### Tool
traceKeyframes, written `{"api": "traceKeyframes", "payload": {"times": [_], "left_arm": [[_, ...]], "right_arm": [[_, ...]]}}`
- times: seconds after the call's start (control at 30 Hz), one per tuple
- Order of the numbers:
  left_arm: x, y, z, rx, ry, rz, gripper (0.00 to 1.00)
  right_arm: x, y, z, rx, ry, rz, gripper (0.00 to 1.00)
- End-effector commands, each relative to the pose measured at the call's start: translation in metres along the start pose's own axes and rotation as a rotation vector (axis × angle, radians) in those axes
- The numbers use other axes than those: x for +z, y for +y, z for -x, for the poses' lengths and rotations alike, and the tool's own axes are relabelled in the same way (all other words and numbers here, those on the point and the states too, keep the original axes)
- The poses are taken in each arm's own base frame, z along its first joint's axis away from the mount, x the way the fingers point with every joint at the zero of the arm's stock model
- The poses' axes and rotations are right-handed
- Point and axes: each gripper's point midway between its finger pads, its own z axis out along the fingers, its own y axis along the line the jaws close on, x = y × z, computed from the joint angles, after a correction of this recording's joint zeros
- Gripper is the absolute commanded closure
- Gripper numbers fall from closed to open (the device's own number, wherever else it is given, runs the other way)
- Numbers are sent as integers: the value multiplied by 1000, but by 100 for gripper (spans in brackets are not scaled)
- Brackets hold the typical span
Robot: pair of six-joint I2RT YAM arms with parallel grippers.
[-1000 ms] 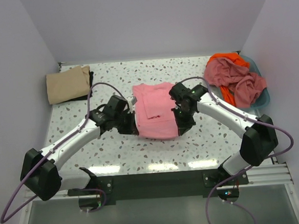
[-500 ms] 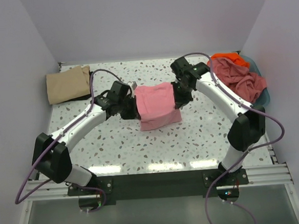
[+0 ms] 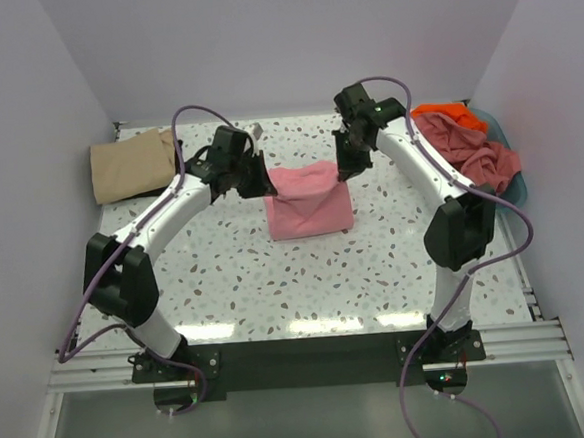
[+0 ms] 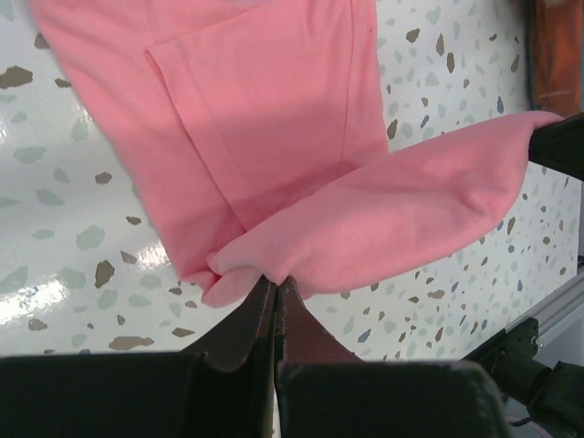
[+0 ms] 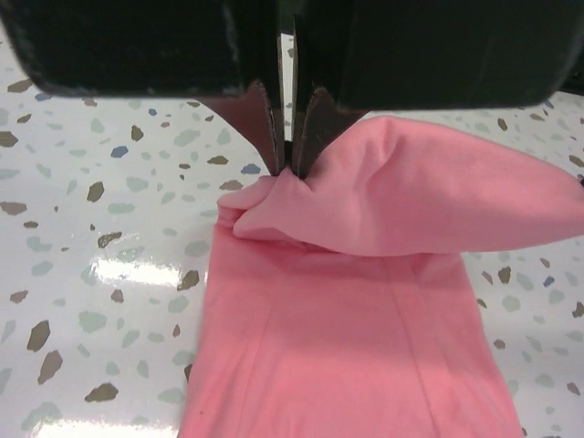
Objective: Fold and stack the t-shirts
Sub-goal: Fold the tshirt
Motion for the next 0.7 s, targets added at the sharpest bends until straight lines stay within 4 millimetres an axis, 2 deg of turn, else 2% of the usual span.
{"api": "traceKeyframes", "payload": {"times": [0.0, 0.27, 0.33, 0.37, 0.43, 0.67], "left_arm": [[1, -3, 29, 30, -57, -36, 100], [31, 12, 32, 34, -15, -25, 100], [34, 17, 36, 35, -22, -10, 100], [41, 25, 41, 32, -26, 2, 100], [46, 32, 42, 27, -21, 11, 100], [63, 39, 61, 46, -26, 11, 100]], "right_arm": [[-2, 2, 28, -25, -78, 2, 100], [23, 0, 52, -18, -104, -15, 100], [27, -1, 58, -15, -115, -17, 100], [38, -2, 63, -12, -113, -22, 100], [45, -3, 63, -11, -105, -26, 100], [63, -9, 75, 3, -110, -37, 100]]}}
